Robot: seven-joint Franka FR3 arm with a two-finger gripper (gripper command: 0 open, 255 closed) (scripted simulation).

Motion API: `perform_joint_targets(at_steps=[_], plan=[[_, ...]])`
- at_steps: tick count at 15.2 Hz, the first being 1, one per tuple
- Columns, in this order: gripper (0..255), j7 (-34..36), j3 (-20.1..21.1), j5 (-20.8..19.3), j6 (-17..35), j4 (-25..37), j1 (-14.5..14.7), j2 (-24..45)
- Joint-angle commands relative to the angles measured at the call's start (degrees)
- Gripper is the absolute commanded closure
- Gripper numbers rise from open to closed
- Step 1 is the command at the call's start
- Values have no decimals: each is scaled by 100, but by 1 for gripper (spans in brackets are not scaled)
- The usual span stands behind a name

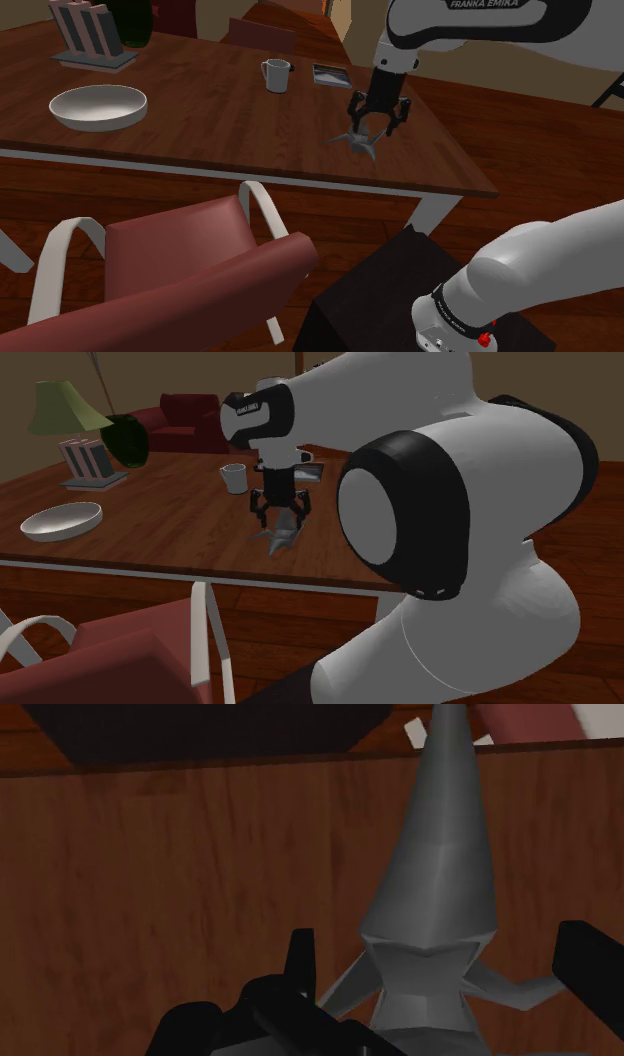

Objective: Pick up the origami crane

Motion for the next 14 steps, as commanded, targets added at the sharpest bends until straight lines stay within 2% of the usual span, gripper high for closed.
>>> perform_joint_targets(at_steps=[1, 10, 11, 14], plan=[[0, 457, 16, 93, 103, 185, -92, 313], [0, 418, 34, 107, 691, -328, -82, 389], [255, 410, 28, 104, 690, -325, -86, 393], [255, 410, 28, 103, 689, -321, -86, 395]])
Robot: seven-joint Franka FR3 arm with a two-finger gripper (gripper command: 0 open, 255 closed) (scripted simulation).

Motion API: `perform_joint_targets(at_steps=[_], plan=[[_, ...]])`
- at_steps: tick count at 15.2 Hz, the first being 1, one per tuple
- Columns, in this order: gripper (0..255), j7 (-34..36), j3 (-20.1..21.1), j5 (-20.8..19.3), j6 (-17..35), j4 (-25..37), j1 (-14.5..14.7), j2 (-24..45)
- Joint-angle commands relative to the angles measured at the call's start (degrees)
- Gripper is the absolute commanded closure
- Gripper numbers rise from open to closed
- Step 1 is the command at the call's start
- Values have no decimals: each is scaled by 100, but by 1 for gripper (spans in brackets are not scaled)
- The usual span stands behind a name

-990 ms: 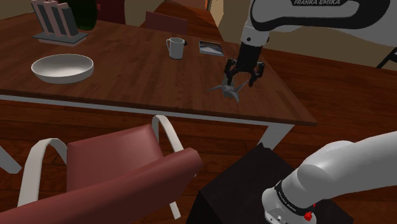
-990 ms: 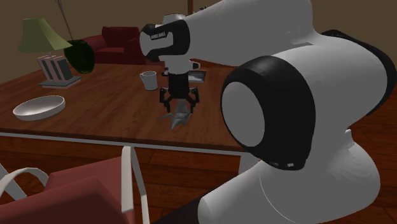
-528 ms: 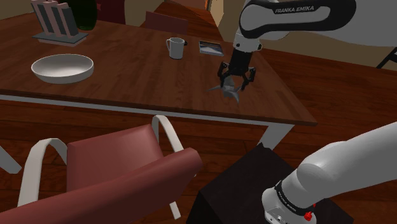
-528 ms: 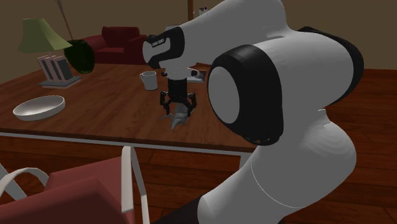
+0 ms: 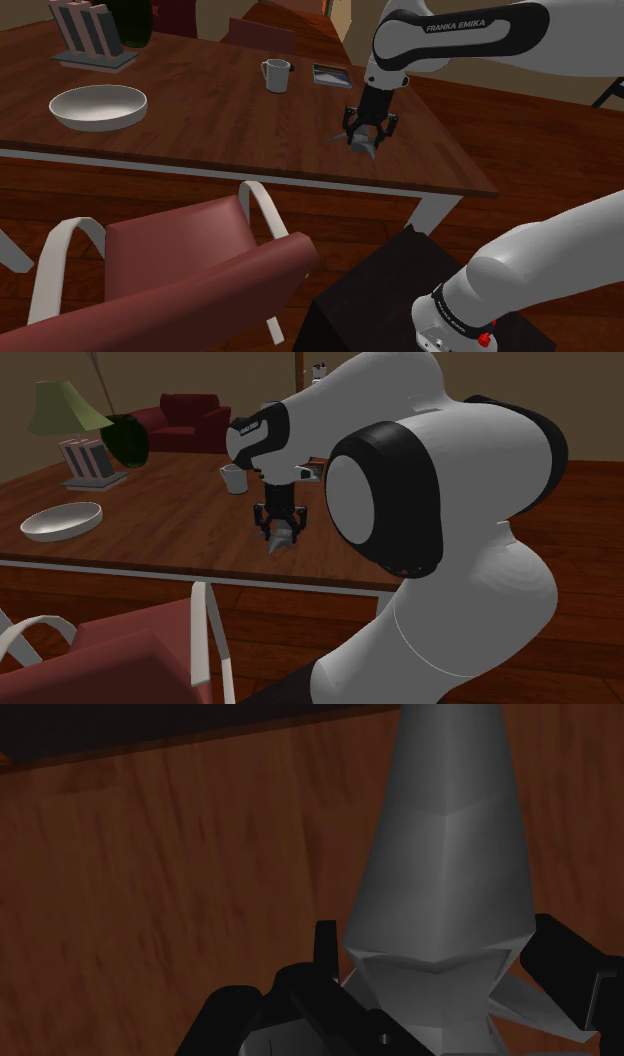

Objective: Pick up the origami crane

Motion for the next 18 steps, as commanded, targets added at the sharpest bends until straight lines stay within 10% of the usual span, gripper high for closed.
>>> perform_joint_targets(at_steps=[1, 18], plan=[[255, -2, -3, -3, 8, -4, -2, 6], [255, 71, -26, -21, -918, 834, -9, -85]])
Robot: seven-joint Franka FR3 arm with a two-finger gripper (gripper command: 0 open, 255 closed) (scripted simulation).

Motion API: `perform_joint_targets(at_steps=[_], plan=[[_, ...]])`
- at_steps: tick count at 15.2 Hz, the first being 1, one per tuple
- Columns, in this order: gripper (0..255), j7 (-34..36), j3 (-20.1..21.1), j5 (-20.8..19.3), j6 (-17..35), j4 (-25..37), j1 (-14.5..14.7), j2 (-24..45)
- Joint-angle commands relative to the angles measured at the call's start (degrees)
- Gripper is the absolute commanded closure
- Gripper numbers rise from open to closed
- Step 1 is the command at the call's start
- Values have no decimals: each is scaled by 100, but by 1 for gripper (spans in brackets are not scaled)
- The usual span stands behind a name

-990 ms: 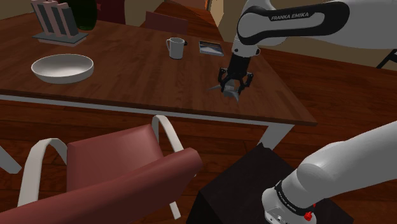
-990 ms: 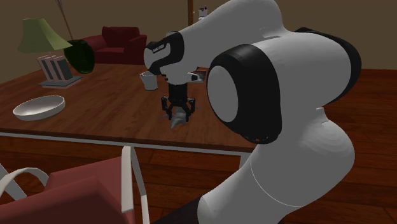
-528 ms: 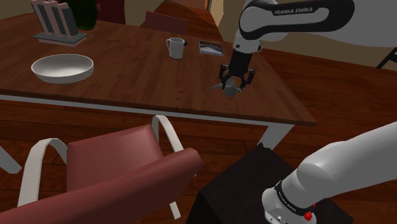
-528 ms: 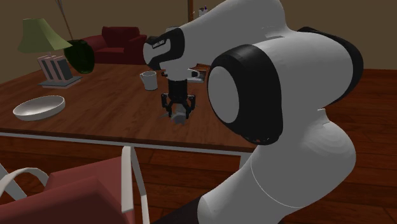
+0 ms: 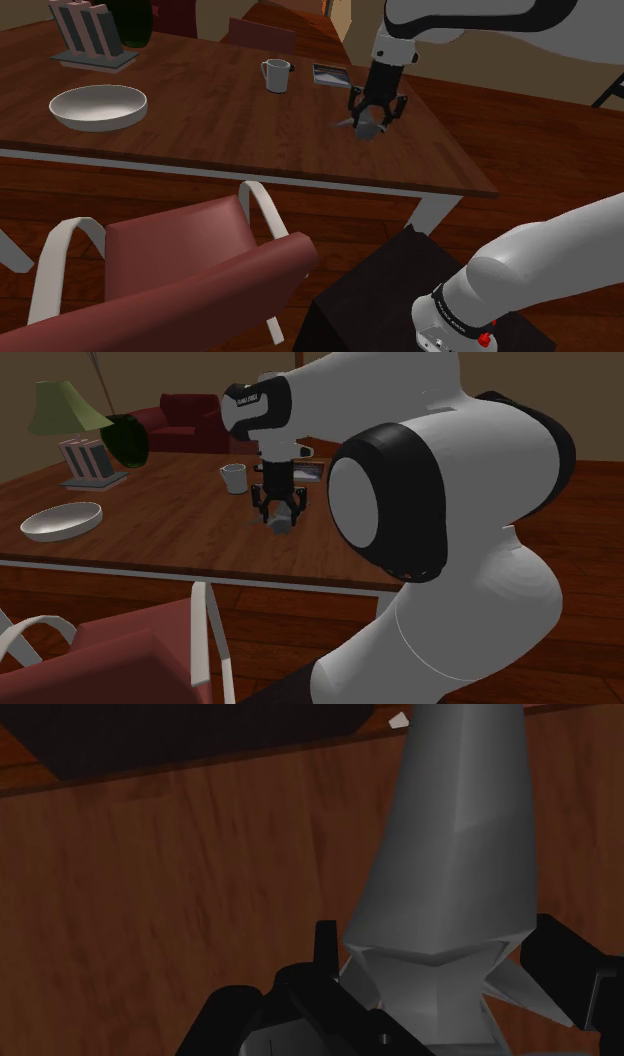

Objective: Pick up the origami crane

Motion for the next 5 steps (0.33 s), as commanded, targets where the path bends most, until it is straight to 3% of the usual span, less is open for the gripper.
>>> perform_joint_targets(at_steps=[1, 5], plan=[[255, 16, -2, -3, -159, 169, -1, 10], [255, 28, -7, -6, -324, 340, -2, 17]])
